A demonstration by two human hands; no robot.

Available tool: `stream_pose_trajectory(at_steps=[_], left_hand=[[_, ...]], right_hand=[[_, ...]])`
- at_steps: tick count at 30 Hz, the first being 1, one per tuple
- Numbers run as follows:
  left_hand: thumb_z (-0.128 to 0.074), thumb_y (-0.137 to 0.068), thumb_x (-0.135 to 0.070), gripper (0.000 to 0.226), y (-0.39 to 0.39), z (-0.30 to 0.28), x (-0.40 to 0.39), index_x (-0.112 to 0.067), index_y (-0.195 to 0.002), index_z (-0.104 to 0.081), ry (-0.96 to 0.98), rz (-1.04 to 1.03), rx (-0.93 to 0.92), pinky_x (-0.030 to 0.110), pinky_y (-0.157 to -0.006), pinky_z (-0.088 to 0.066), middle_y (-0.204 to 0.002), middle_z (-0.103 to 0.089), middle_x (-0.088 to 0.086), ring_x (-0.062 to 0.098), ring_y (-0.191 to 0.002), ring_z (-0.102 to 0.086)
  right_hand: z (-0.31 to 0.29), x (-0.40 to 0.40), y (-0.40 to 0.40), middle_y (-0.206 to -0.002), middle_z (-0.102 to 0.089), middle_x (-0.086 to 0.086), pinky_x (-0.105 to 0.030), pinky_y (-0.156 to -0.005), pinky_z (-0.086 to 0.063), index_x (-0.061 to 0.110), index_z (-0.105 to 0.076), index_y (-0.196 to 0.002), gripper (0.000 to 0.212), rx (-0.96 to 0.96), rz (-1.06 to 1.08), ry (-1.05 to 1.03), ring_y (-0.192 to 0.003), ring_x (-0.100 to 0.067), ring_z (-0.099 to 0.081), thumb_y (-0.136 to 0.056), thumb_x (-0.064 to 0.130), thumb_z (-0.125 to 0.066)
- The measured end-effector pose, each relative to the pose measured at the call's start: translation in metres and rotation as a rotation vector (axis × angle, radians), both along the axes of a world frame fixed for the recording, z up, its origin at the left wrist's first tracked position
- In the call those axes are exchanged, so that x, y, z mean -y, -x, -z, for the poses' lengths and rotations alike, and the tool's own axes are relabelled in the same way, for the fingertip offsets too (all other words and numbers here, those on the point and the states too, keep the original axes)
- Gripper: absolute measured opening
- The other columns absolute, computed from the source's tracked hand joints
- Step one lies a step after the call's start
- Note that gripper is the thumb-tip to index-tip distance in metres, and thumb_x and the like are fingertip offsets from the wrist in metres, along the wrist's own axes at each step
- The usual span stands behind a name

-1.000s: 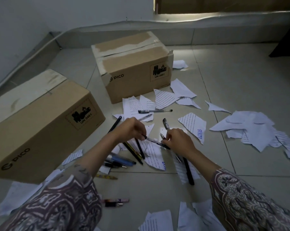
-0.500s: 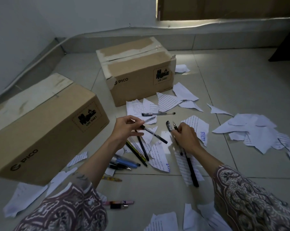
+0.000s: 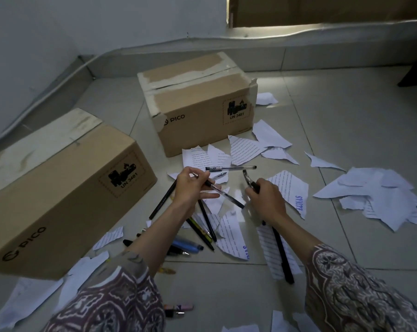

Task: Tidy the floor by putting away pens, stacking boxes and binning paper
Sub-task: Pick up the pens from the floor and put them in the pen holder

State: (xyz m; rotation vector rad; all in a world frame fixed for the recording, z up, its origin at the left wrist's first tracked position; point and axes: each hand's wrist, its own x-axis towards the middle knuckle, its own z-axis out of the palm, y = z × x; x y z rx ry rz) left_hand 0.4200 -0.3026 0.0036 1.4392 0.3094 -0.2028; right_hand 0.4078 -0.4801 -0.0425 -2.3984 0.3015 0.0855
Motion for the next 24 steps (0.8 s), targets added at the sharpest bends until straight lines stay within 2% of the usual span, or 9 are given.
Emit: stream_pose_trajectory(at_steps=[3,7,8,10,12,15,19,21,24], left_hand=[[-0.042,-0.097,-0.004,0.011,-0.018,0.001,0.013,-0.01,-0.104,-0.035,-0.044,-0.078,-0.031,0.035,-0.047,-0.057,-0.068,-0.052,0.011,0.02,-0.051,-0.062],[-0.036,-0.098,-0.005,0.01,-0.055,0.011,0.027,-0.012,-0.103,-0.032,-0.271,-0.117,-0.026,0.024,-0.039,-0.046,-0.074,-0.043,0.011,0.016,-0.051,-0.041],[-0.039,-0.097,-0.005,0.012,-0.065,0.014,0.028,-0.012,-0.102,-0.031,-0.372,-0.09,0.0,0.023,-0.039,-0.041,-0.08,-0.043,0.012,0.016,-0.054,-0.04],[-0.049,-0.092,-0.005,0.018,-0.083,0.017,0.029,-0.009,-0.098,-0.033,-0.587,0.006,0.071,0.029,-0.052,-0.039,-0.087,-0.045,0.013,0.019,-0.063,-0.043],[-0.06,-0.084,-0.001,0.018,-0.095,0.014,0.025,-0.006,-0.089,-0.043,-0.79,0.162,0.114,0.027,-0.058,-0.037,-0.077,-0.048,0.01,0.022,-0.073,-0.045],[-0.058,-0.079,0.009,0.013,-0.106,0.016,0.023,-0.003,-0.077,-0.054,-1.036,0.402,0.132,0.025,-0.059,-0.035,-0.071,-0.051,0.011,0.022,-0.075,-0.046],[-0.06,-0.076,0.002,0.005,-0.103,0.03,0.022,0.004,-0.071,-0.059,-1.121,0.521,0.157,0.028,-0.06,-0.032,-0.071,-0.055,0.02,0.025,-0.068,-0.047],[-0.062,-0.073,0.0,0.016,-0.097,0.037,0.025,0.0,-0.061,-0.052,-1.139,0.572,0.142,0.027,-0.057,-0.032,-0.064,-0.053,0.014,0.023,-0.065,-0.046],[-0.058,-0.076,0.001,0.038,-0.091,0.042,0.028,-0.013,-0.049,-0.035,-1.163,0.595,0.153,0.027,-0.049,-0.024,-0.053,-0.038,0.001,0.02,-0.062,-0.04]], right_hand=[[-0.011,0.009,-0.002,-0.069,-0.054,-0.009,-0.029,-0.053,-0.031,0.007,-0.045,-0.077,0.022,0.079,0.052,-0.123,-0.064,-0.027,-0.05,-0.087,0.025,-0.051],[-0.015,0.031,-0.003,-0.073,-0.062,-0.008,-0.03,-0.06,-0.04,0.006,-0.05,-0.086,0.016,0.133,0.089,-0.197,-0.07,-0.026,-0.057,-0.085,0.021,-0.053],[-0.016,0.036,-0.001,-0.069,-0.059,-0.004,-0.029,-0.059,-0.039,0.005,-0.05,-0.085,0.015,0.145,0.099,-0.211,-0.067,-0.023,-0.054,-0.085,0.02,-0.054],[-0.015,0.047,0.001,-0.065,-0.054,0.003,-0.027,-0.057,-0.036,0.007,-0.05,-0.08,0.015,0.168,0.104,-0.247,-0.063,-0.017,-0.049,-0.086,0.02,-0.057],[-0.016,0.055,0.006,-0.063,-0.052,0.004,-0.027,-0.057,-0.035,0.008,-0.05,-0.078,0.017,0.183,0.098,-0.279,-0.061,-0.014,-0.047,-0.087,0.021,-0.057],[-0.015,0.065,0.011,-0.063,-0.05,0.003,-0.027,-0.057,-0.035,0.01,-0.048,-0.074,0.018,0.193,0.084,-0.335,-0.059,-0.011,-0.045,-0.087,0.02,-0.055],[-0.012,0.069,0.016,-0.064,-0.051,0.001,-0.028,-0.058,-0.037,0.02,-0.047,-0.068,0.021,0.178,0.063,-0.384,-0.061,-0.014,-0.045,-0.087,0.02,-0.055],[-0.009,0.07,0.016,-0.064,-0.052,0.0,-0.028,-0.058,-0.037,0.018,-0.049,-0.069,0.019,0.166,0.066,-0.39,-0.061,-0.015,-0.046,-0.087,0.017,-0.055],[-0.007,0.067,0.015,-0.064,-0.051,-0.001,-0.028,-0.059,-0.037,0.01,-0.052,-0.075,0.013,0.135,0.049,-0.375,-0.062,-0.016,-0.045,-0.088,0.011,-0.054]])
